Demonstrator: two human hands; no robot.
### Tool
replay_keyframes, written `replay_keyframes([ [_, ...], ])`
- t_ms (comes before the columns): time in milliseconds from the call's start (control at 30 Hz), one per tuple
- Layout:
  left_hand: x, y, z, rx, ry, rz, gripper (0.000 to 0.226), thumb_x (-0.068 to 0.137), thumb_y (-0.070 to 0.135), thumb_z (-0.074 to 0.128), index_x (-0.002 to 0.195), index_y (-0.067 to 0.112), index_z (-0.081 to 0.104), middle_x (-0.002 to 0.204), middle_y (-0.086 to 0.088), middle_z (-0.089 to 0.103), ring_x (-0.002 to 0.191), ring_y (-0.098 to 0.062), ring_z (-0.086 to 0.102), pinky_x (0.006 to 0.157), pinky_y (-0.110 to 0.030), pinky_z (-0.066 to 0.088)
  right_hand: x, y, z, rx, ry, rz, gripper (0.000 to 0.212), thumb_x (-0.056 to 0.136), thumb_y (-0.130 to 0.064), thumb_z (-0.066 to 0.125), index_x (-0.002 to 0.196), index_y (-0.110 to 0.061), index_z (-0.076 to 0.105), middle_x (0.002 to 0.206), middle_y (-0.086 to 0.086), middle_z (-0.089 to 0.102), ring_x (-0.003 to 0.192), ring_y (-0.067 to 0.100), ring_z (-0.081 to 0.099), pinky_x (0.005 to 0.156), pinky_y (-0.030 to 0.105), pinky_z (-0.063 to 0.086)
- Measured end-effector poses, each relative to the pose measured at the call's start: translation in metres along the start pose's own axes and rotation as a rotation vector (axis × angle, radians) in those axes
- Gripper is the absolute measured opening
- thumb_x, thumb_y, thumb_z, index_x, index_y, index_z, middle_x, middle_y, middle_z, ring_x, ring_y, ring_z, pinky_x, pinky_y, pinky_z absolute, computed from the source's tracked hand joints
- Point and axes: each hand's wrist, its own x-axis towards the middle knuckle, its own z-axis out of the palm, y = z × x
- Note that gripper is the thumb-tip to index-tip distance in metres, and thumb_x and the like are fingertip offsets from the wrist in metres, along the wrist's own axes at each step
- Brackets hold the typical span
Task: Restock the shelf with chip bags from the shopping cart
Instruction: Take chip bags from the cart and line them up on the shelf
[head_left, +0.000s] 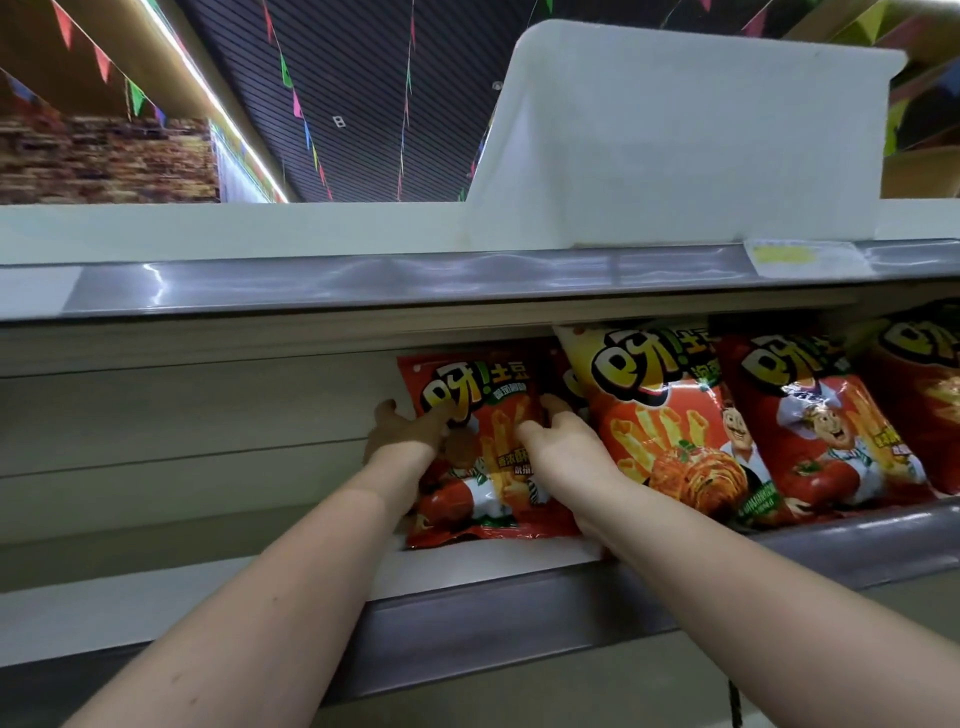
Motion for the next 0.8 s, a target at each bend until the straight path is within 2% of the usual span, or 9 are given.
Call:
replay_keyframes([
  [133, -0.017, 0.004, -0.02, -0.039, 0.053, 0.031, 0.051, 0.094, 0.028, 0.056, 0.139, 0.013, 0.039, 0.139, -0.013, 0.047, 0.124, -0.03, 0.046, 0.088, -0.027, 0.034, -0.012, -0.008, -0.004, -0.089, 0.006, -0.093, 0.056, 0.095, -0.023, 0.044, 0.147, -0.016, 0.024, 0.146, 0.01, 0.037, 0.126, 0.026, 0.043, 0.098, 0.033, 0.04],
  [233, -0.029, 0.011, -0.037, -0.047, 0.129, 0.026, 0.039, 0.095, 0.023, 0.053, 0.132, 0.013, 0.047, 0.129, -0.011, 0.053, 0.114, -0.028, 0.05, 0.083, -0.026, 0.035, -0.025, -0.019, -0.001, -0.122, -0.038, -0.14, 0.055, 0.094, -0.022, 0.046, 0.145, -0.013, 0.028, 0.138, 0.014, 0.045, 0.109, 0.023, 0.05, 0.084, 0.033, 0.042],
  [333, -0.045, 0.015, -0.06, -0.055, 0.188, 0.026, 0.031, 0.096, 0.021, 0.05, 0.125, 0.01, 0.052, 0.111, -0.01, 0.057, 0.093, -0.022, 0.051, 0.077, -0.025, 0.036, -0.04, -0.028, 0.007, -0.096, -0.103, -0.201, 0.053, 0.095, -0.021, 0.046, 0.145, -0.017, 0.031, 0.141, 0.007, 0.044, 0.122, 0.023, 0.047, 0.093, 0.031, 0.041],
  [400, -0.058, 0.014, -0.078, -0.06, 0.23, 0.047, 0.029, 0.097, 0.02, 0.049, 0.122, 0.008, 0.053, 0.107, -0.008, 0.055, 0.093, -0.02, 0.05, 0.078, -0.025, 0.036, -0.051, -0.035, 0.016, -0.065, -0.155, -0.232, 0.051, 0.095, -0.02, 0.045, 0.145, -0.019, 0.033, 0.141, 0.004, 0.046, 0.122, 0.019, 0.047, 0.091, 0.027, 0.038],
  [533, -0.085, 0.009, -0.124, -0.027, 0.338, 0.067, 0.029, 0.096, 0.018, 0.049, 0.123, 0.008, 0.054, 0.109, -0.01, 0.058, 0.093, -0.02, 0.051, 0.077, -0.026, 0.037, -0.073, -0.053, 0.046, -0.035, -0.265, -0.285, 0.049, 0.093, -0.021, 0.048, 0.141, -0.019, 0.039, 0.143, 0.006, 0.044, 0.126, 0.024, 0.045, 0.096, 0.03, 0.039],
  [600, -0.098, 0.002, -0.152, -0.003, 0.392, 0.044, 0.028, 0.096, 0.019, 0.049, 0.122, 0.01, 0.054, 0.116, -0.011, 0.059, 0.101, -0.026, 0.056, 0.084, -0.032, 0.043, -0.087, -0.062, 0.062, -0.009, -0.32, -0.3, 0.048, 0.092, -0.02, 0.048, 0.14, -0.019, 0.041, 0.139, 0.006, 0.048, 0.119, 0.022, 0.05, 0.094, 0.029, 0.04],
  [667, -0.112, -0.006, -0.181, 0.013, 0.446, 0.014, 0.027, 0.096, 0.021, 0.049, 0.12, 0.013, 0.054, 0.121, -0.011, 0.059, 0.113, -0.03, 0.056, 0.096, -0.039, 0.044, -0.103, -0.07, 0.08, 0.03, -0.387, -0.304, 0.048, 0.092, -0.019, 0.047, 0.14, -0.02, 0.041, 0.133, 0.005, 0.053, 0.101, 0.016, 0.052, 0.085, 0.025, 0.038],
  [733, -0.127, -0.014, -0.211, 0.032, 0.497, -0.008, 0.027, 0.094, 0.022, 0.048, 0.119, 0.014, 0.055, 0.118, -0.011, 0.06, 0.111, -0.03, 0.057, 0.093, -0.038, 0.045, -0.121, -0.078, 0.098, 0.062, -0.453, -0.309, 0.047, 0.092, -0.018, 0.046, 0.139, -0.019, 0.041, 0.129, 0.004, 0.054, 0.092, 0.014, 0.05, 0.081, 0.024, 0.037],
  [800, -0.142, -0.021, -0.242, 0.056, 0.544, -0.023, 0.026, 0.093, 0.022, 0.048, 0.118, 0.016, 0.055, 0.119, -0.011, 0.061, 0.109, -0.031, 0.058, 0.089, -0.033, 0.046, -0.138, -0.088, 0.117, 0.072, -0.509, -0.332, 0.047, 0.092, -0.018, 0.047, 0.139, -0.019, 0.042, 0.132, 0.002, 0.051, 0.099, 0.015, 0.052, 0.088, 0.025, 0.038],
])
